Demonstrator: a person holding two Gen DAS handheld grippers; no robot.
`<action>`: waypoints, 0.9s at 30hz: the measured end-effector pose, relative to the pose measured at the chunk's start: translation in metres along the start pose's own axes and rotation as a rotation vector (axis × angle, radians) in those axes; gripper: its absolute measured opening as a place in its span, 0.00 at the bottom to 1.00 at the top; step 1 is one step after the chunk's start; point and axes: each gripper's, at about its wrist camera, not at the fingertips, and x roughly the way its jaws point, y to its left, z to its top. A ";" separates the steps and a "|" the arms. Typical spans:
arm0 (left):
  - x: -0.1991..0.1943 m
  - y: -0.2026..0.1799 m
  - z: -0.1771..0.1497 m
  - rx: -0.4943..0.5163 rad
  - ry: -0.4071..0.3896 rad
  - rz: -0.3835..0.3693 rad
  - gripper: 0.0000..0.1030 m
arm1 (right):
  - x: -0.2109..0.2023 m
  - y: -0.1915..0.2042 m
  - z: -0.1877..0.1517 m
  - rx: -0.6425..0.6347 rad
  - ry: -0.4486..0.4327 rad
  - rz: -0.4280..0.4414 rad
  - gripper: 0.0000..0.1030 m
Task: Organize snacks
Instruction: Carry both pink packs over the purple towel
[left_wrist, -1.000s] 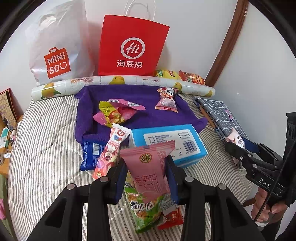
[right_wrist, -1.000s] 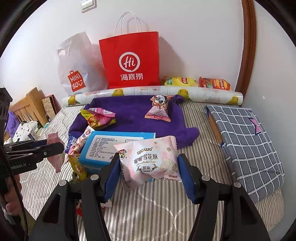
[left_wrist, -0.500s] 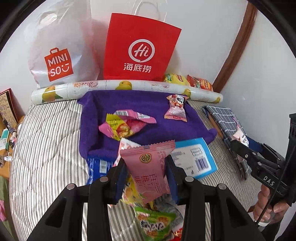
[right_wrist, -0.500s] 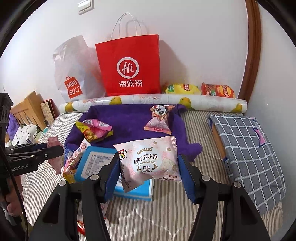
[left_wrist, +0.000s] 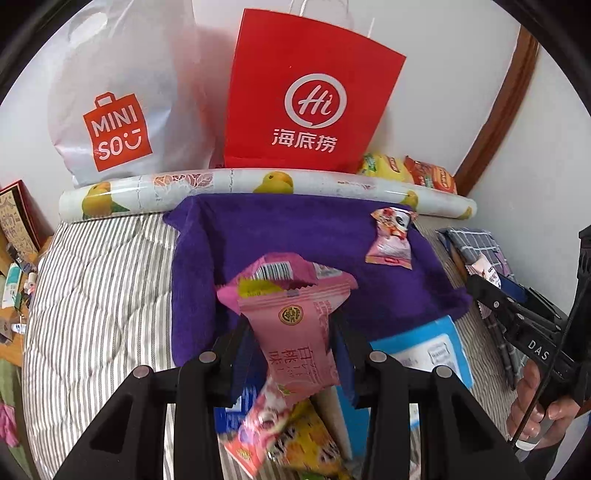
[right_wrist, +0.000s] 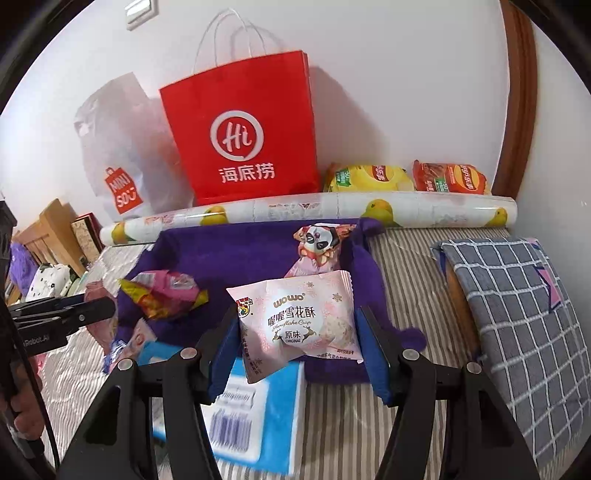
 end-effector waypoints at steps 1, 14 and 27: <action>0.005 0.001 0.003 -0.001 0.006 0.006 0.37 | 0.005 -0.001 0.003 -0.002 0.003 -0.004 0.58; 0.063 0.015 0.031 -0.062 0.048 0.000 0.37 | 0.074 -0.009 0.024 -0.015 0.085 0.017 0.59; 0.073 0.019 0.043 -0.087 0.052 -0.022 0.42 | 0.105 -0.013 0.020 -0.011 0.182 -0.002 0.65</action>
